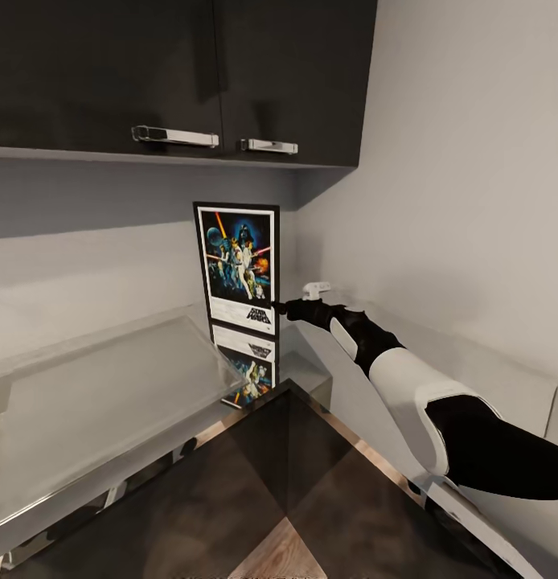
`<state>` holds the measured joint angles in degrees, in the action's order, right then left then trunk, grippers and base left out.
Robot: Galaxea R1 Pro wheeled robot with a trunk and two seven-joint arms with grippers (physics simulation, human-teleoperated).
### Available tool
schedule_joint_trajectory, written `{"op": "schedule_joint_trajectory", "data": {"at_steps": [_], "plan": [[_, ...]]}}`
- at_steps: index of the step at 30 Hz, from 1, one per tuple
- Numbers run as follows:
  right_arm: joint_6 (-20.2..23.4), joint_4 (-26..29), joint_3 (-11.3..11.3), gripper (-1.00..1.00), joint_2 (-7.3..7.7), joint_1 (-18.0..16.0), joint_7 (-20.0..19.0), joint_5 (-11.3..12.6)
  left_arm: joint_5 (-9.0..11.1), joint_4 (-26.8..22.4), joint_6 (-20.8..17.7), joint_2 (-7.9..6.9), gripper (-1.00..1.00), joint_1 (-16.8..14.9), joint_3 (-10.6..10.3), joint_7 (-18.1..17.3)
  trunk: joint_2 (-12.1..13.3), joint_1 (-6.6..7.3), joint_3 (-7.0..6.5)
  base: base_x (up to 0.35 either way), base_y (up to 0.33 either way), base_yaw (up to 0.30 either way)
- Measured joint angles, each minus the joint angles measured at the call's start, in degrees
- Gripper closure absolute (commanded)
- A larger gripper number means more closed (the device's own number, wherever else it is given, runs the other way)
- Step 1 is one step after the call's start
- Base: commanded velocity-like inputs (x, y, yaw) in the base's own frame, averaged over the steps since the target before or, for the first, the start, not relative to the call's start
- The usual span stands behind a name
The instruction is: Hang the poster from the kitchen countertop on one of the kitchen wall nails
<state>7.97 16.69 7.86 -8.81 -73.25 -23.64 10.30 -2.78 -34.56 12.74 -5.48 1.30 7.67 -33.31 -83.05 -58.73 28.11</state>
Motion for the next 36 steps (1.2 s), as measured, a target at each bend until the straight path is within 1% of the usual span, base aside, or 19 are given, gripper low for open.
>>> {"op": "schedule_joint_trajectory", "data": {"at_steps": [15,17,23,29,36], "plan": [[0.15,0.03,0.03,-1.0,-0.06,-0.11,0.04,0.0,0.0,0.0,0.0,0.0,-1.0,0.0,0.0,0.0,0.0,0.0,1.35,0.0,0.0,0.0],[0.82,0.03,0.03,-1.0,-0.08,-0.16,0.06,0.0,0.0,0.0,0.0,0.0,-1.0,0.0,0.0,0.0,0.0,0.0,1.54,0.0,0.0,0.0],[2.81,0.19,0.17,-1.0,-0.46,-0.62,0.27,0.0,0.0,0.02,0.0,0.0,-1.0,0.0,0.0,0.0,0.0,0.0,2.09,0.0,0.0,0.0],[3.12,0.15,0.19,-1.0,-0.69,-0.77,0.41,0.01,0.0,0.02,0.0,0.0,-1.0,0.0,-0.03,0.0,0.0,0.0,2.64,0.0,0.0,0.0],[3.25,0.07,0.19,-1.0,-1.09,-1.7,0.49,0.0,0.0,0.06,0.0,0.0,-1.0,0.0,-0.07,0.0,0.0,0.0,3.28,0.0,0.0,0.0]]}}
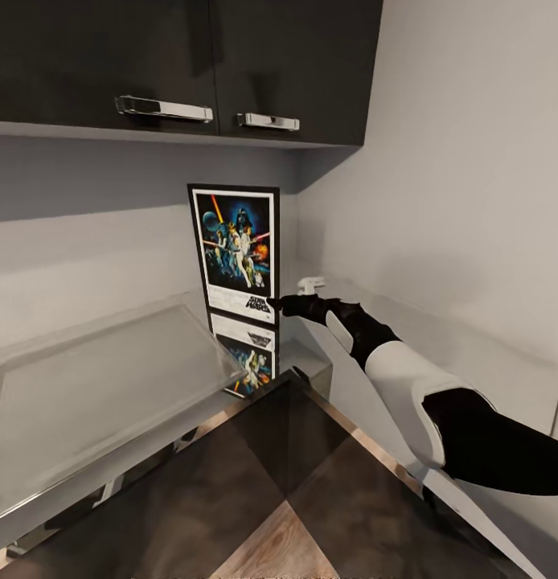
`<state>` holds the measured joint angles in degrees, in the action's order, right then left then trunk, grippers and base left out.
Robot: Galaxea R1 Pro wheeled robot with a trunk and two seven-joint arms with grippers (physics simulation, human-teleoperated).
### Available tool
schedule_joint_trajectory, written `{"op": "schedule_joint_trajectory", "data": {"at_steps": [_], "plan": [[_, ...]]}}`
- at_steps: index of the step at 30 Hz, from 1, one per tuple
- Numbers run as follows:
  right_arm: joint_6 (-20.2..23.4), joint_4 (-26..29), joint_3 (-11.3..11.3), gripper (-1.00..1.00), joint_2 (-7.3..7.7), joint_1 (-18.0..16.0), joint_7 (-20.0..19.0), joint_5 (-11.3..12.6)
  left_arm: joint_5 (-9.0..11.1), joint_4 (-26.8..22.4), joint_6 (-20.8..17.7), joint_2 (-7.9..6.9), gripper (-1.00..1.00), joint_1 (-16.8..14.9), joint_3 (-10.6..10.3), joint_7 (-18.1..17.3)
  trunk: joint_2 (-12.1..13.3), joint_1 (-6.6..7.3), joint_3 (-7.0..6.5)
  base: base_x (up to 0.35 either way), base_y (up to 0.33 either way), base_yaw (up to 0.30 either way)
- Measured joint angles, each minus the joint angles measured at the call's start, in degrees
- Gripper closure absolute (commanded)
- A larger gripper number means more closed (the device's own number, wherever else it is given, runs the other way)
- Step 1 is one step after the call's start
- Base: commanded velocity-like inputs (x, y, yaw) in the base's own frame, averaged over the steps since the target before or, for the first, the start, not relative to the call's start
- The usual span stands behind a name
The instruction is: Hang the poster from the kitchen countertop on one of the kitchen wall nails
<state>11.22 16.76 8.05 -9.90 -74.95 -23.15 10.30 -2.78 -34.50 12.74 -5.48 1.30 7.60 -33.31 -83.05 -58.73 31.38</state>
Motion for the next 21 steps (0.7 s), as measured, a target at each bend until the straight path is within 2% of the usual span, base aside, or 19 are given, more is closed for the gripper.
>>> {"op": "schedule_joint_trajectory", "data": {"at_steps": [21], "plan": [[2.55,2.53,-0.01,-1.0,-0.06,-0.73,-0.03,0.05,0.0,0.03,0.0,0.01,-1.0,0.0,-0.11,0.0,0.0,0.0,1.92,0.0,0.0,0.0]]}}
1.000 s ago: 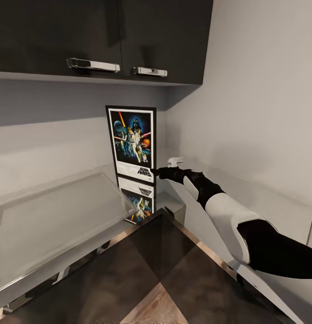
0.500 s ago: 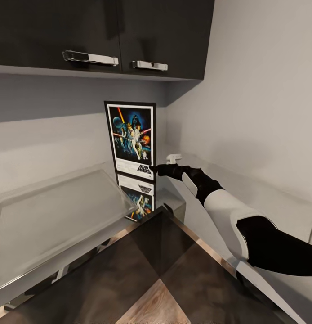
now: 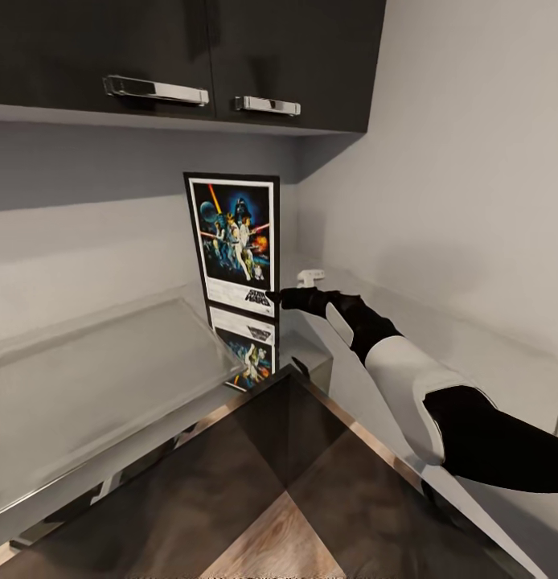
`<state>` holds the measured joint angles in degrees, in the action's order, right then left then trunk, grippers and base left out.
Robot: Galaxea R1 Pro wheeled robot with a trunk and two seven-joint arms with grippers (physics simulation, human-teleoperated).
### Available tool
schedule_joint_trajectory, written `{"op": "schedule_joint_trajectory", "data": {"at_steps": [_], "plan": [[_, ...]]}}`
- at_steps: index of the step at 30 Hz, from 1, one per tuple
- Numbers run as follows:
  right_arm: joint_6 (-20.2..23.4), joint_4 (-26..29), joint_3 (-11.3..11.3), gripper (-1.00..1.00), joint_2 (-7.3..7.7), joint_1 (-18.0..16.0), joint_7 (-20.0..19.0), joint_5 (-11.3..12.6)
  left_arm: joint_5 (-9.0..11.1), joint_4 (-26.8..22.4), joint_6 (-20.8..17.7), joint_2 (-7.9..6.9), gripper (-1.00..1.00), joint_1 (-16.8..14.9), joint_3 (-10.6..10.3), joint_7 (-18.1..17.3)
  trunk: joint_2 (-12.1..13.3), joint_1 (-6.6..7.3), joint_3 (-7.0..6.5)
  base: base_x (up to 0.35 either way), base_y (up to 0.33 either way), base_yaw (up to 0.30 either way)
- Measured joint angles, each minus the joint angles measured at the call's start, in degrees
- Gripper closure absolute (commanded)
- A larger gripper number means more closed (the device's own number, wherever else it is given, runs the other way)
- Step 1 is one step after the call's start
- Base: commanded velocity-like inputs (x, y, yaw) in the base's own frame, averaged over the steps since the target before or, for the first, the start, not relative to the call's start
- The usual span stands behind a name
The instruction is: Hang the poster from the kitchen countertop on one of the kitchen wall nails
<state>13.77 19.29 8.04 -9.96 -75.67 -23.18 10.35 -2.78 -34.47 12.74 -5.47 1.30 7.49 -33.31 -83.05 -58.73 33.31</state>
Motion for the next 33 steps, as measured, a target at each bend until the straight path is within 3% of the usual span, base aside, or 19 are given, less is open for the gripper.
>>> {"op": "schedule_joint_trajectory", "data": {"at_steps": [33], "plan": [[0.46,2.19,0.14,-1.0,-0.04,-2.09,0.0,0.1,0.0,0.01,-0.01,-0.01,-1.0,-0.01,0.09,0.0,0.0,0.0,3.02,0.0,0.0,0.0]]}}
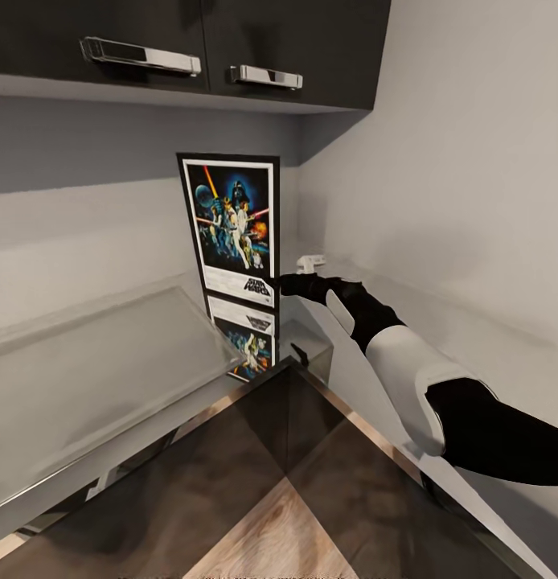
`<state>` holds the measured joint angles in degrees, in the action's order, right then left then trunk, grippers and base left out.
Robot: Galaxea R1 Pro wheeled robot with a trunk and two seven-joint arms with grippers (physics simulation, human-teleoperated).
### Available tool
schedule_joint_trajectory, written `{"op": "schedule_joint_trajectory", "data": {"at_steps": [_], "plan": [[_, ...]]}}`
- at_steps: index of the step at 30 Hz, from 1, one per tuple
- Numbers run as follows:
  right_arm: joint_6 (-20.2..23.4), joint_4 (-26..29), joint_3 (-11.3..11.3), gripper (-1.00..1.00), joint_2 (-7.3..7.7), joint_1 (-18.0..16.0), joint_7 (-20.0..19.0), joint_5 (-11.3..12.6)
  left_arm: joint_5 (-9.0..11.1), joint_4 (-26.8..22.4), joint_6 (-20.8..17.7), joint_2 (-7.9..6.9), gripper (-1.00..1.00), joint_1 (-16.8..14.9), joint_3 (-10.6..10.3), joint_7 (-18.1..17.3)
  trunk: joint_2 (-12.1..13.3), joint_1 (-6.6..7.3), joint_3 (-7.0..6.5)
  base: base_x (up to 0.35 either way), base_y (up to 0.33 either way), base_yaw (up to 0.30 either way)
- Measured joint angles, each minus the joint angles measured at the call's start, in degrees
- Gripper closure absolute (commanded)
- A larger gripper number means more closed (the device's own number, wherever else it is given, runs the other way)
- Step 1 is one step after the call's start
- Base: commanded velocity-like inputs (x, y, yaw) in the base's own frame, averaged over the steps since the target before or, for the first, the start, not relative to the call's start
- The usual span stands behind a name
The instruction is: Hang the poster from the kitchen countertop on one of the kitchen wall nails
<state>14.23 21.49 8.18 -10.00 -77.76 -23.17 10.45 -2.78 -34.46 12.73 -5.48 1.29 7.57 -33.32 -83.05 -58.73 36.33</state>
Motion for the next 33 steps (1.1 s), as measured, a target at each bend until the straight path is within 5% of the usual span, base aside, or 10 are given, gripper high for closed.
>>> {"op": "schedule_joint_trajectory", "data": {"at_steps": [33], "plan": [[3.18,0.0,0.0,-1.0,0.0,-2.88,0.07,0.4,0.0,0.0,-0.02,0.0,-1.0,0.0,0.03,0.0,0.0,0.0,3.02,0.0,0.0,0.0]]}}
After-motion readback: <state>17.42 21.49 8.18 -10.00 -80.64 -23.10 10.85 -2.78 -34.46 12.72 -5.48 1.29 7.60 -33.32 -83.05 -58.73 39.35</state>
